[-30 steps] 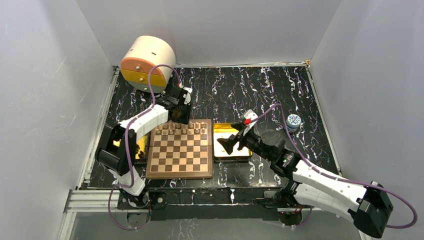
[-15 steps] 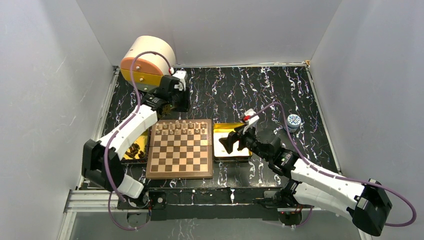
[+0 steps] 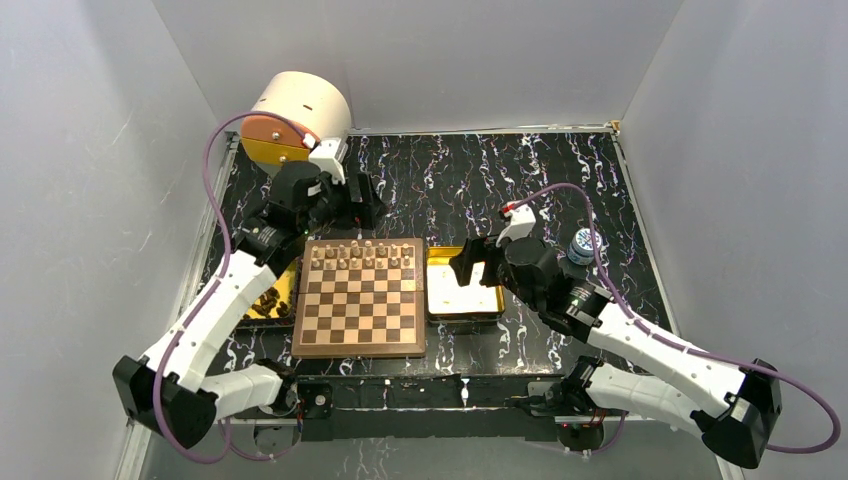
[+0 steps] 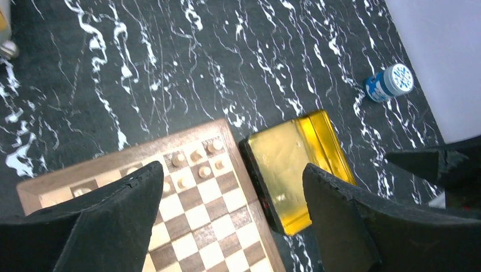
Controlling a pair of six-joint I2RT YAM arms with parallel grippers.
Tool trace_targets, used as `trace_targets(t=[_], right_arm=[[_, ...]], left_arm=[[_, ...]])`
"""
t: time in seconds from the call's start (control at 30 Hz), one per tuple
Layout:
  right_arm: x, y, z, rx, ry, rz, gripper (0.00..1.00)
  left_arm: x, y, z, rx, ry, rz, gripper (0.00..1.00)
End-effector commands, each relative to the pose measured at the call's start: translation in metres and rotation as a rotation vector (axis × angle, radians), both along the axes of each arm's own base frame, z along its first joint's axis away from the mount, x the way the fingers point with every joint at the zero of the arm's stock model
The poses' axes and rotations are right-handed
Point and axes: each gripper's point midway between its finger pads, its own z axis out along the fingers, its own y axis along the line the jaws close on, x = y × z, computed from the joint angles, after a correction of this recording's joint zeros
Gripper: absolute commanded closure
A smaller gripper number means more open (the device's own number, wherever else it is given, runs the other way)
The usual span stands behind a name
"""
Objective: Set up the chess pieces on the board
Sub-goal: Reset both arms
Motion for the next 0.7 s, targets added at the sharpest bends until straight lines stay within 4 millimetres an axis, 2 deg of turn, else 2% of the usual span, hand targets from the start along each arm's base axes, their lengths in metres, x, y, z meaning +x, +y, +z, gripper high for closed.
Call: trace_targets(t=[0.0, 0.13, 0.33, 0.5, 0.67], right_arm=[[0.001, -0.015, 0.015, 0.035, 0.054, -0.110, 0.01], [-0.002, -0.022, 0.015, 0.032, 0.101, -0.155, 0.01], [-0.002, -0.023, 0.037, 0.069, 0.095, -0.165, 0.01], [-0.002, -0.024, 0.058, 0.099, 0.068, -0.164, 0.01], [-0.003, -0.028, 0.071, 0.120, 0.044, -0.166, 0.01]], left_arm=[[-0.026, -0.008, -0.006, -0.079, 0.034, -0.069, 0.10], [-0.047, -0.011, -0.008, -0.154, 0.044, -0.096, 0.10], [-0.064, -0.005, -0.011, -0.233, 0.010, -0.076, 0.09], [-0.064, -0.004, -0.022, -0.248, 0.048, -0.044, 0.09], [-0.066, -0.007, -0.015, -0.248, 0.027, -0.078, 0.08]])
